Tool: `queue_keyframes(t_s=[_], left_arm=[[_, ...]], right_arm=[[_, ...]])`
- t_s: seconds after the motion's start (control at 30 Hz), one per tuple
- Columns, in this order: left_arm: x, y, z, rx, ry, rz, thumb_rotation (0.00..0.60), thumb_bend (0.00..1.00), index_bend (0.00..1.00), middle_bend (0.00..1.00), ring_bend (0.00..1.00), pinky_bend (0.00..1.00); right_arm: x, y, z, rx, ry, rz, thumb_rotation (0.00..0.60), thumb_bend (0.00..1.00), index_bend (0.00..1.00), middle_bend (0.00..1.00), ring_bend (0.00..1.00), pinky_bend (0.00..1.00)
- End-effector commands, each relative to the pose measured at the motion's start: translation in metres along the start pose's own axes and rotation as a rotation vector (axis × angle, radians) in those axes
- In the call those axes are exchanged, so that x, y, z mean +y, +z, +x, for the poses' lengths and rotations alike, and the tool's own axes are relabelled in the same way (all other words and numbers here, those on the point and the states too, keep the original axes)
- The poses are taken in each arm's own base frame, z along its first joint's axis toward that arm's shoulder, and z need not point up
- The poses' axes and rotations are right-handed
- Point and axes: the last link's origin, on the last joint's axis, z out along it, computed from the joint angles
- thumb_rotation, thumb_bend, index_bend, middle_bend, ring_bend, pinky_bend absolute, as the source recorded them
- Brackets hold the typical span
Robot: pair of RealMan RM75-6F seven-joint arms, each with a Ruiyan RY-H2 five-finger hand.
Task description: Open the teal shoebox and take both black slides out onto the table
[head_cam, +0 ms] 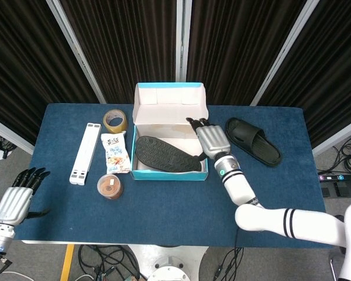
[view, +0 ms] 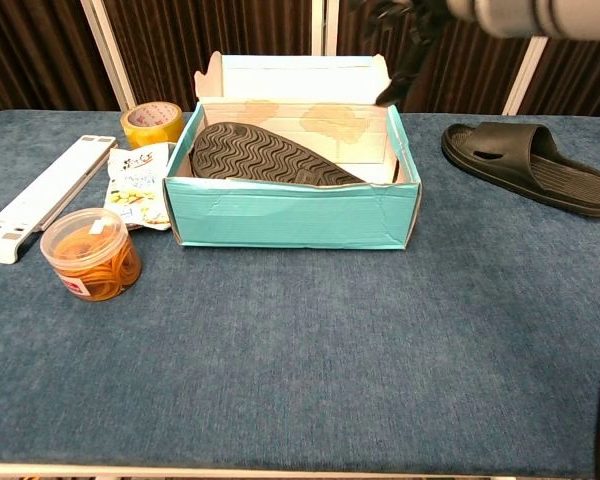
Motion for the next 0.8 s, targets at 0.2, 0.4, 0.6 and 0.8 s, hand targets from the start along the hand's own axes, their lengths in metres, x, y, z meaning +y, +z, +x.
queue_keyframes(t_s=[0.2,0.4,0.6,0.8], left_arm=[[-0.006,-0.003,0.000,0.002,-0.013,0.016,0.600,0.12,0.11,0.06,0.00,0.06],[-0.012,-0.006,0.000,0.002,-0.020,0.027,0.600,0.12,0.11,0.06,0.00,0.06],[-0.014,-0.007,0.001,0.003,-0.020,0.030,0.600,0.12,0.11,0.06,0.00,0.06],[-0.015,-0.007,0.000,-0.001,-0.021,0.031,0.600,0.12,0.11,0.06,0.00,0.06]], right_arm=[[-0.040,0.030,-0.046,-0.076,-0.010,-0.002,0.600,0.04,0.01,0.15,0.09,0.29],[-0.057,0.046,-0.071,-0.096,0.011,-0.004,0.600,0.03,0.01,0.12,0.07,0.23],[-0.072,0.055,-0.086,-0.095,0.041,0.014,0.600,0.03,0.01,0.10,0.05,0.20],[-0.077,0.059,-0.099,-0.104,0.041,0.005,0.600,0.02,0.00,0.06,0.01,0.15]])
